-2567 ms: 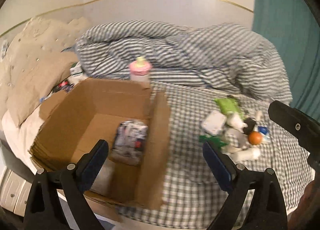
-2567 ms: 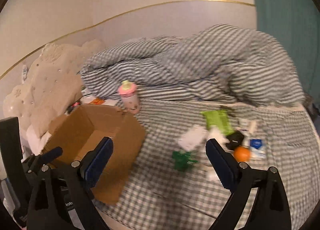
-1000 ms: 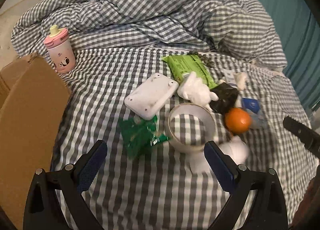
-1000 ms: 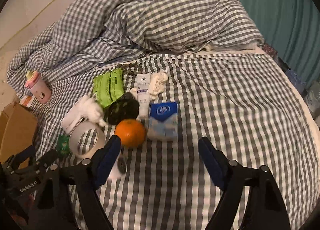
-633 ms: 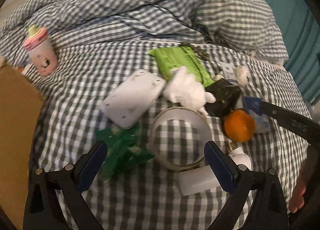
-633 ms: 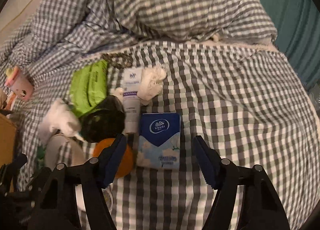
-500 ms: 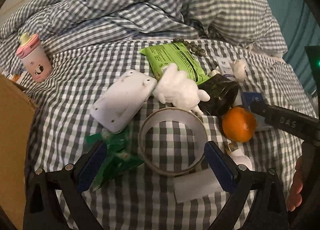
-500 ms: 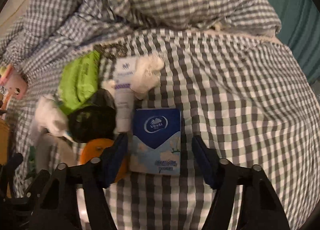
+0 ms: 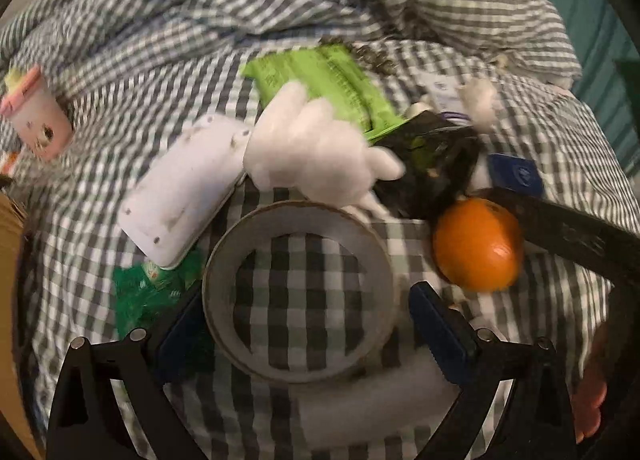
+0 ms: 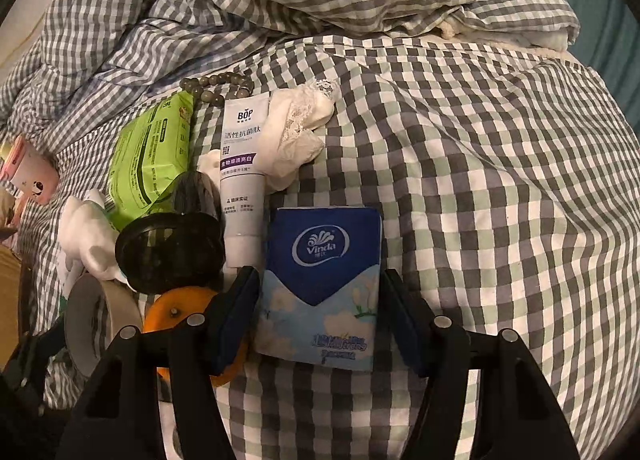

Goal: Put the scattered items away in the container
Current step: 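Grasp the blue Vinda tissue pack with the right tool while the left grasps the tape roll, then carry the Vinda pack and tape roll into the box while both tools open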

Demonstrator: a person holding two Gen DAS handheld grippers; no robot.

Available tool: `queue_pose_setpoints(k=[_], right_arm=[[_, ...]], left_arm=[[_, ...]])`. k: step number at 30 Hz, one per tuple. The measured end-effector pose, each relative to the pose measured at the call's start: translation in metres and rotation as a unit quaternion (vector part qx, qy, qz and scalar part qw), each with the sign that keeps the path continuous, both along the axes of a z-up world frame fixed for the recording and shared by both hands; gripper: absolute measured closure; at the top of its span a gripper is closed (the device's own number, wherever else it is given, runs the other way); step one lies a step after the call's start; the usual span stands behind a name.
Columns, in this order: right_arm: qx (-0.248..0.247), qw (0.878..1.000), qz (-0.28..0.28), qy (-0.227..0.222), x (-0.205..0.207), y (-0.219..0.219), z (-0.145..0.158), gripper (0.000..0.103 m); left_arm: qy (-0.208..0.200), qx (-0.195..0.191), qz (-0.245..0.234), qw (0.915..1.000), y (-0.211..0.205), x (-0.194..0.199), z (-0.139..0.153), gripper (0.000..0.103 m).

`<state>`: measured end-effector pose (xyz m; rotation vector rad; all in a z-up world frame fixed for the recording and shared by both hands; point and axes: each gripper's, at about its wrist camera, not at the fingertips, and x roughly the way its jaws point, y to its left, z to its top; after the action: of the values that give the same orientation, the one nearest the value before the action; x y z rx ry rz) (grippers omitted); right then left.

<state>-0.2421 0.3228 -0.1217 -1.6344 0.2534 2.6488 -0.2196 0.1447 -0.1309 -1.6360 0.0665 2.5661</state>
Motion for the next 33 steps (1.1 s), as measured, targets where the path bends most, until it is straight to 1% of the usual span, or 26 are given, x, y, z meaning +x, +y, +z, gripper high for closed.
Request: queue_pose_setpoints(k=[1, 3, 5, 6, 7, 9, 13, 19, 23, 33], right_arm=[[0.005, 1.000, 0.003, -0.002, 0.000, 0.000, -0.001, 0.046], [0.020, 1.000, 0.009, -0.001, 0.002, -0.003, -0.001, 0.048], [0.031, 0.999, 0.010, 0.002, 0.003, -0.005, 0.000, 0.051], [0.030, 1.000, 0.007, 0.004, 0.004, -0.004, 0.001, 0.051], [0.026, 1.000, 0.004, 0.005, 0.006, -0.003, 0.003, 0.052], [0.021, 1.000, 0.005, 0.008, 0.012, -0.002, 0.008, 0.052], [0.007, 1.000, 0.000, 0.027, 0.032, 0.000, 0.026, 0.052], [0.005, 0.999, -0.002, 0.044, 0.057, -0.004, 0.048, 0.052], [0.004, 0.998, -0.005, 0.055, 0.071, -0.003, 0.059, 0.052], [0.005, 0.996, 0.003, 0.084, 0.103, -0.015, 0.098, 0.052]], left_arm=[[-0.012, 0.001, 0.006, 0.9999, -0.002, -0.003, -0.006, 0.000], [-0.008, 0.007, 0.008, 0.9999, -0.004, -0.004, -0.007, 0.000], [-0.002, 0.005, 0.006, 1.0000, -0.004, -0.001, -0.006, 0.002], [0.001, 0.006, 0.005, 1.0000, -0.005, 0.000, -0.005, 0.013], [0.005, 0.004, 0.003, 1.0000, -0.005, 0.002, -0.003, 0.019], [0.005, 0.004, -0.002, 1.0000, -0.007, 0.005, 0.002, 0.019], [0.006, 0.013, 0.004, 0.9999, -0.011, 0.012, 0.009, 0.019], [0.027, 0.008, -0.006, 0.9996, -0.006, 0.025, 0.029, 0.019], [0.037, 0.012, -0.009, 0.9992, -0.008, 0.036, 0.041, 0.019], [0.086, 0.018, -0.010, 0.9960, -0.015, 0.064, 0.101, 0.019]])
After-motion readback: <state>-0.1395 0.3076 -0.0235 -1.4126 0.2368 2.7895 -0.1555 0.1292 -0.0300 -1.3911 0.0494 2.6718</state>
